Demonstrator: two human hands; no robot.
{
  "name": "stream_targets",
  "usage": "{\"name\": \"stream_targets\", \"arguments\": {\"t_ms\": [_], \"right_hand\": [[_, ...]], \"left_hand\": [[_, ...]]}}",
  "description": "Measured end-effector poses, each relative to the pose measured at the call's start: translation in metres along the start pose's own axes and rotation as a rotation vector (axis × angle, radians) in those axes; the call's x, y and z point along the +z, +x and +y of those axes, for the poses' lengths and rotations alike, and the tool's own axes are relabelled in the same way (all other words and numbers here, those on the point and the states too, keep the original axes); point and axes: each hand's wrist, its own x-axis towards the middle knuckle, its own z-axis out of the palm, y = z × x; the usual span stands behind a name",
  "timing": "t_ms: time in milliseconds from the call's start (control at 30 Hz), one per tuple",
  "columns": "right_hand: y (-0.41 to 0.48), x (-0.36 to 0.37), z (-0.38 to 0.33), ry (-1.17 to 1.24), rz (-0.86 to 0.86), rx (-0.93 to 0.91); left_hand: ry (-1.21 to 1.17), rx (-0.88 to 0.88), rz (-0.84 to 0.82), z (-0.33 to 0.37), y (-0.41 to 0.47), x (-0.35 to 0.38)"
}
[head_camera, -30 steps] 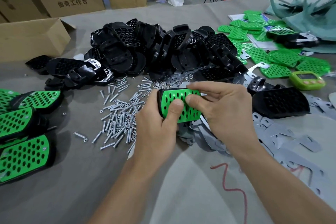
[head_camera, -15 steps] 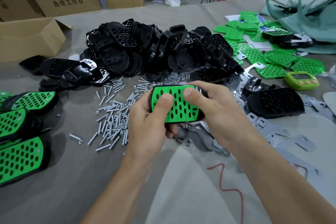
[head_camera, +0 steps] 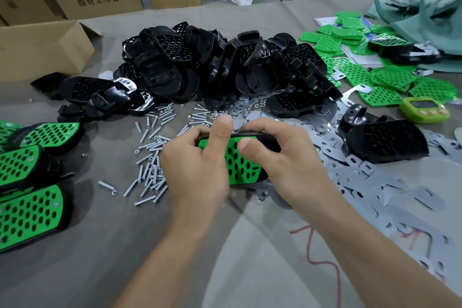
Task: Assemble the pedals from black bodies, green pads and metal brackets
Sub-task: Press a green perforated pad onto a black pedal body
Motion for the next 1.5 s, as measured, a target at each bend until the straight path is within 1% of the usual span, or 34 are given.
{"name": "stream_targets", "arguments": {"t_ms": [67,200,300,367,433,500,633,667,733,767,800,867,933,967,1033,1100,1167,1233,1267,1333,1400,1500], "right_hand": [[0.0,0.003,0.002,-0.074,-0.018,-0.004],[0.002,0.005,0.004,0.096,0.003,0.073],[0.002,0.003,0.002,0.106,0.029,0.091],[0.002,-0.001,-0.002,0.114,-0.022,0.132],[0.002,-0.004,-0.004,0.172,-0.117,0.206],[0.001,-0.005,-0.007,0.219,-0.161,0.218],[0.001,-0.005,-0.007,0.209,-0.095,0.245],[0.001,-0.005,-0.007,0.233,-0.078,0.26],[0.001,-0.005,-0.008,0.296,-0.048,0.307],[0.002,-0.005,-0.009,0.326,-0.026,0.333],[0.002,-0.005,-0.009,0.346,0.006,0.353],[0.002,-0.005,-0.008,0.284,0.045,0.34],[0.001,-0.002,-0.009,0.192,0.054,0.28],[0.0,-0.001,-0.01,0.19,0.061,0.26],[0.0,-0.003,-0.01,0.275,0.069,0.281],[0.001,-0.004,-0.008,0.356,0.072,0.325],[0.002,-0.005,-0.007,0.283,0.058,0.313],[0.005,-0.01,-0.008,0.223,-0.007,0.3],[0.006,-0.014,-0.008,0.251,-0.06,0.319],[0.008,-0.023,-0.01,0.341,-0.145,0.371],[0.008,-0.027,-0.011,0.351,-0.149,0.375],[0.006,-0.022,-0.01,0.302,-0.102,0.36]], "left_hand": [[0.011,0.028,-0.016,0.0,0.002,-0.002],[0.033,0.029,-0.033,-0.001,-0.001,0.0],[0.042,0.018,-0.062,0.0,-0.003,0.002],[0.032,0.006,-0.072,0.001,-0.002,0.001],[0.023,-0.016,-0.057,0.002,0.001,-0.001],[0.044,-0.015,-0.037,0.002,0.005,-0.002],[0.065,-0.025,-0.055,-0.005,0.005,0.0],[0.032,-0.047,-0.077,-0.007,0.005,0.0],[-0.153,-0.129,-0.154,-0.01,0.006,0.0],[-0.223,-0.14,-0.195,-0.009,0.007,0.0],[-0.236,-0.114,-0.227,-0.008,0.007,0.0],[-0.151,-0.006,-0.239,-0.005,0.005,0.0],[-0.023,0.112,-0.193,-0.003,0.001,0.001],[0.031,0.159,-0.163,-0.003,-0.002,0.001],[0.09,0.201,-0.128,-0.002,-0.007,0.002],[0.108,0.199,-0.099,-0.002,-0.01,0.004],[0.105,0.177,-0.093,-0.002,-0.011,0.005],[0.07,0.137,-0.112,-0.002,-0.008,0.006],[0.036,0.092,-0.122,-0.003,-0.007,0.006],[-0.082,-0.059,-0.134,-0.003,-0.003,0.007],[-0.161,-0.172,-0.147,-0.005,0.0,0.007],[-0.195,-0.236,-0.172,-0.008,0.0,0.006]]}}
